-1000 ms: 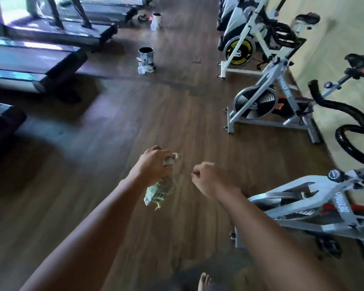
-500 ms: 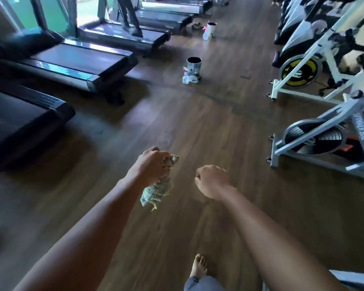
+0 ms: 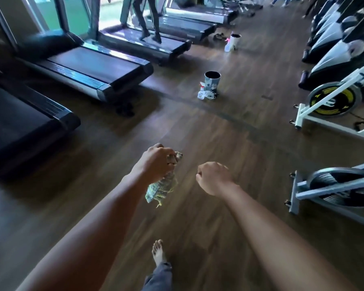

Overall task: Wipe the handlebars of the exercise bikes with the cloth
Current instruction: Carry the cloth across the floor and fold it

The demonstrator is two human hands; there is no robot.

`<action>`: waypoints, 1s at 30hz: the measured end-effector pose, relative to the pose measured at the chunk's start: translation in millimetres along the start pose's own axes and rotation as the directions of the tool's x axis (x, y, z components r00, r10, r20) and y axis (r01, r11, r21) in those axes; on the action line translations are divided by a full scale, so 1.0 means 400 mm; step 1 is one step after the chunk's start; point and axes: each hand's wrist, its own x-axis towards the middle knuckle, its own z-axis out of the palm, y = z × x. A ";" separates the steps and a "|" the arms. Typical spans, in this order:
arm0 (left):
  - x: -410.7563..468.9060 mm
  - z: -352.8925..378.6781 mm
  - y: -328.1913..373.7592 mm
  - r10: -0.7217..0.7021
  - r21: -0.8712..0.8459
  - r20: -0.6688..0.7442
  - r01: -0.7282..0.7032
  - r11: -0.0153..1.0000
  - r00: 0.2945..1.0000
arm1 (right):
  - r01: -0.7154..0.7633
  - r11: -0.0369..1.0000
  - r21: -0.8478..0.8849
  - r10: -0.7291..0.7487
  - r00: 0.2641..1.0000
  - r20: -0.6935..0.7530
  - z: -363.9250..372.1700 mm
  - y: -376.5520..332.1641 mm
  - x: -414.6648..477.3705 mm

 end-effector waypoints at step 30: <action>1.598 -0.083 -0.208 0.000 -0.025 -0.019 -0.001 1.000 1.000 | -0.030 0.995 0.097 0.028 1.000 0.014 -0.349 0.278 1.533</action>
